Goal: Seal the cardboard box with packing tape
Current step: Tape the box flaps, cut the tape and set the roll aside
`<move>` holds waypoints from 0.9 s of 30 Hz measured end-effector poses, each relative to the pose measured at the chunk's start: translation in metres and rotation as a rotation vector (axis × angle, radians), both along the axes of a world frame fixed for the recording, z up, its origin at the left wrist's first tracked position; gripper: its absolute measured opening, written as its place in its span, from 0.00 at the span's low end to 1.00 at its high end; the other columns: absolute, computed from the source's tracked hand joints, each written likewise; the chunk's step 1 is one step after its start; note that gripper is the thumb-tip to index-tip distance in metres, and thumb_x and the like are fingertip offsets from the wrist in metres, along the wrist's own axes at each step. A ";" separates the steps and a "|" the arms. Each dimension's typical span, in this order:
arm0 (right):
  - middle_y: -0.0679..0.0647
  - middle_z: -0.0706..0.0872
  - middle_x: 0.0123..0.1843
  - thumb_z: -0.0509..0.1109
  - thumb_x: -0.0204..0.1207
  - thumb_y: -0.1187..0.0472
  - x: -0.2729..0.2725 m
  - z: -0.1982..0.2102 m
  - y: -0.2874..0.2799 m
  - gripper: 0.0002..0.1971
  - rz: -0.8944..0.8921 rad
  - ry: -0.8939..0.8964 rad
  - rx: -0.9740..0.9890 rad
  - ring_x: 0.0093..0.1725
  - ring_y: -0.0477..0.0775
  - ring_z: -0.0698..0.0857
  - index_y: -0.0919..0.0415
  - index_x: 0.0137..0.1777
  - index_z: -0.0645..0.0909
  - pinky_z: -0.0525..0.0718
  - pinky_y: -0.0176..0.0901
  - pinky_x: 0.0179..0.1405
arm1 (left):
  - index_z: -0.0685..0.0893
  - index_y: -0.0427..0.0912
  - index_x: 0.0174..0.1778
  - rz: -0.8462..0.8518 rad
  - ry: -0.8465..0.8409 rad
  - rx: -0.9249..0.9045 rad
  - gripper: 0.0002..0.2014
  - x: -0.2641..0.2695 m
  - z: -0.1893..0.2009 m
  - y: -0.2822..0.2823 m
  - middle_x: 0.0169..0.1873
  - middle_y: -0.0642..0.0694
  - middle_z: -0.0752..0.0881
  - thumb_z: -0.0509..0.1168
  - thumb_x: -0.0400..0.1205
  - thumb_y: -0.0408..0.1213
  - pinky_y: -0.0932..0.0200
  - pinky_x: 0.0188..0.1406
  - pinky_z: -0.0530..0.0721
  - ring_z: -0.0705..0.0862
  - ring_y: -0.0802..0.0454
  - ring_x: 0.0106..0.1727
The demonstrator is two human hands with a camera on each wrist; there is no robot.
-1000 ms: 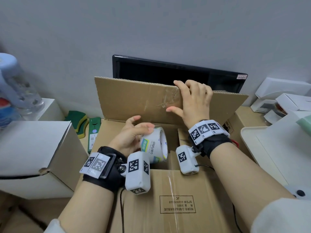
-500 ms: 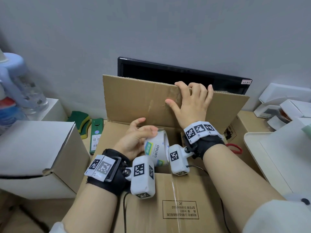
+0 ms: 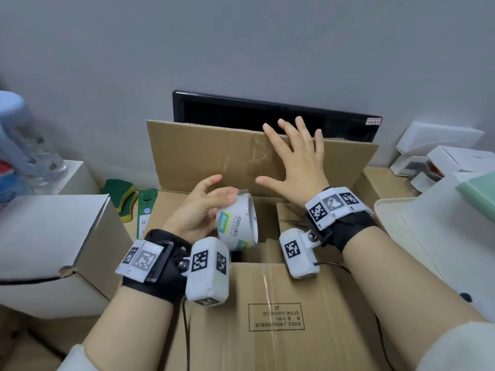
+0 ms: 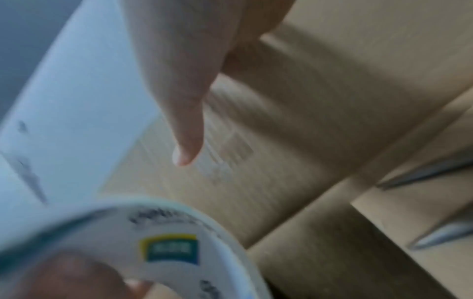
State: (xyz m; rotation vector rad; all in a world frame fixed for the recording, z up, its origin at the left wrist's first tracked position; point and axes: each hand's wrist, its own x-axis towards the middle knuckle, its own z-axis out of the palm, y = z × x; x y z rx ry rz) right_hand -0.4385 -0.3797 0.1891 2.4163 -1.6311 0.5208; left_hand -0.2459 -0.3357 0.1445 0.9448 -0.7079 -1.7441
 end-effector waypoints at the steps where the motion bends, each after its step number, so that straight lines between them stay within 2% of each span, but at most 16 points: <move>1: 0.51 0.51 0.85 0.71 0.69 0.39 -0.006 0.005 0.006 0.45 0.065 -0.031 0.045 0.83 0.56 0.40 0.43 0.81 0.51 0.29 0.57 0.76 | 0.71 0.46 0.68 0.018 -0.012 -0.007 0.25 0.004 0.005 0.002 0.49 0.45 0.86 0.62 0.77 0.21 0.61 0.32 0.88 0.90 0.55 0.36; 3: 0.48 0.46 0.85 0.72 0.71 0.46 -0.018 0.012 0.024 0.39 0.202 -0.131 0.136 0.83 0.51 0.37 0.45 0.80 0.57 0.29 0.55 0.78 | 0.72 0.46 0.67 0.057 -0.032 -0.034 0.23 0.011 0.019 0.010 0.49 0.47 0.88 0.62 0.77 0.22 0.61 0.34 0.88 0.90 0.55 0.38; 5: 0.45 0.48 0.84 0.74 0.72 0.53 -0.030 0.014 0.044 0.30 0.328 -0.266 0.188 0.82 0.46 0.41 0.48 0.74 0.71 0.36 0.47 0.81 | 0.75 0.46 0.63 0.074 -0.051 -0.069 0.22 0.021 0.035 0.018 0.42 0.51 0.91 0.64 0.75 0.24 0.60 0.36 0.88 0.90 0.56 0.38; 6: 0.45 0.54 0.83 0.74 0.72 0.56 -0.037 0.013 0.055 0.23 0.370 -0.326 0.188 0.83 0.45 0.47 0.49 0.68 0.77 0.45 0.44 0.81 | 0.76 0.47 0.61 0.075 -0.072 -0.092 0.22 0.024 0.045 0.023 0.39 0.53 0.92 0.65 0.72 0.26 0.60 0.35 0.88 0.90 0.56 0.37; 7: 0.46 0.64 0.80 0.74 0.72 0.57 -0.042 0.011 0.064 0.17 0.391 -0.364 0.176 0.82 0.46 0.57 0.51 0.61 0.82 0.57 0.44 0.80 | 0.76 0.47 0.60 0.076 -0.095 -0.114 0.23 0.028 0.054 0.026 0.37 0.54 0.92 0.66 0.69 0.28 0.61 0.33 0.89 0.90 0.57 0.36; 8: 0.48 0.75 0.73 0.74 0.72 0.57 -0.046 0.007 0.072 0.12 0.394 -0.377 0.163 0.76 0.47 0.69 0.52 0.55 0.84 0.69 0.45 0.75 | 0.76 0.47 0.60 0.078 -0.117 -0.134 0.24 0.031 0.062 0.030 0.37 0.54 0.92 0.67 0.67 0.30 0.61 0.31 0.89 0.90 0.57 0.35; 9: 0.48 0.82 0.62 0.73 0.72 0.55 -0.049 0.005 0.079 0.09 0.378 -0.367 0.178 0.65 0.46 0.78 0.52 0.52 0.86 0.79 0.48 0.65 | 0.76 0.47 0.61 0.085 -0.138 -0.149 0.25 0.033 0.068 0.033 0.37 0.54 0.91 0.67 0.66 0.31 0.62 0.30 0.88 0.89 0.57 0.35; 10: 0.46 0.85 0.53 0.72 0.72 0.51 -0.049 0.005 0.086 0.09 0.339 -0.330 0.268 0.54 0.44 0.82 0.51 0.51 0.86 0.82 0.51 0.56 | 0.75 0.47 0.62 0.096 -0.154 -0.159 0.26 0.033 0.074 0.036 0.37 0.54 0.91 0.68 0.66 0.31 0.62 0.29 0.87 0.89 0.57 0.34; 11: 0.44 0.85 0.50 0.70 0.73 0.45 -0.047 0.006 0.092 0.13 0.284 -0.246 0.423 0.50 0.43 0.82 0.49 0.54 0.84 0.83 0.52 0.53 | 0.75 0.47 0.62 0.108 -0.168 -0.162 0.26 0.032 0.078 0.039 0.38 0.53 0.91 0.68 0.67 0.30 0.62 0.29 0.87 0.89 0.56 0.34; 13: 0.43 0.85 0.53 0.66 0.71 0.36 -0.042 0.006 0.101 0.22 0.215 0.019 0.718 0.52 0.45 0.82 0.46 0.61 0.80 0.83 0.50 0.54 | 0.74 0.47 0.62 0.129 -0.206 -0.150 0.23 0.027 0.086 0.047 0.42 0.50 0.89 0.67 0.71 0.28 0.61 0.30 0.88 0.88 0.54 0.36; 15: 0.45 0.85 0.55 0.69 0.68 0.36 -0.036 0.006 0.112 0.25 0.217 0.180 0.783 0.55 0.47 0.82 0.46 0.63 0.78 0.82 0.47 0.54 | 0.75 0.48 0.62 0.171 -0.245 -0.128 0.21 0.022 0.092 0.055 0.46 0.47 0.87 0.67 0.75 0.27 0.60 0.33 0.89 0.88 0.53 0.37; 18: 0.46 0.84 0.55 0.72 0.66 0.38 -0.034 0.016 0.133 0.24 0.237 0.197 0.586 0.56 0.50 0.81 0.47 0.60 0.76 0.76 0.45 0.46 | 0.75 0.48 0.59 0.276 -0.240 -0.102 0.18 0.017 0.103 0.071 0.46 0.48 0.86 0.67 0.77 0.28 0.61 0.33 0.88 0.87 0.55 0.35; 20: 0.45 0.83 0.55 0.71 0.67 0.39 -0.037 0.026 0.151 0.22 0.276 0.112 0.486 0.56 0.49 0.80 0.46 0.58 0.74 0.73 0.44 0.42 | 0.75 0.49 0.56 0.319 -0.225 -0.097 0.15 0.016 0.111 0.083 0.46 0.49 0.85 0.67 0.76 0.29 0.64 0.29 0.87 0.87 0.57 0.32; 24: 0.42 0.82 0.53 0.68 0.72 0.41 -0.045 0.046 0.193 0.19 0.371 -0.005 0.368 0.52 0.48 0.82 0.45 0.58 0.70 0.70 0.41 0.38 | 0.76 0.50 0.50 0.298 -0.270 -0.130 0.19 0.012 0.128 0.111 0.41 0.53 0.87 0.69 0.65 0.32 0.65 0.30 0.87 0.88 0.59 0.32; 26: 0.43 0.84 0.49 0.70 0.72 0.43 -0.045 0.049 0.213 0.18 0.394 0.008 0.286 0.47 0.50 0.84 0.48 0.56 0.71 0.68 0.41 0.29 | 0.77 0.50 0.49 0.270 -0.297 -0.160 0.20 0.010 0.131 0.129 0.37 0.54 0.89 0.71 0.61 0.34 0.66 0.29 0.87 0.88 0.61 0.33; 27: 0.45 0.85 0.43 0.73 0.69 0.44 -0.046 0.048 0.220 0.18 0.381 0.040 0.259 0.41 0.51 0.85 0.50 0.52 0.73 0.63 0.38 0.24 | 0.77 0.50 0.48 0.269 -0.301 -0.170 0.20 0.012 0.130 0.137 0.37 0.55 0.90 0.71 0.61 0.35 0.66 0.30 0.87 0.88 0.61 0.33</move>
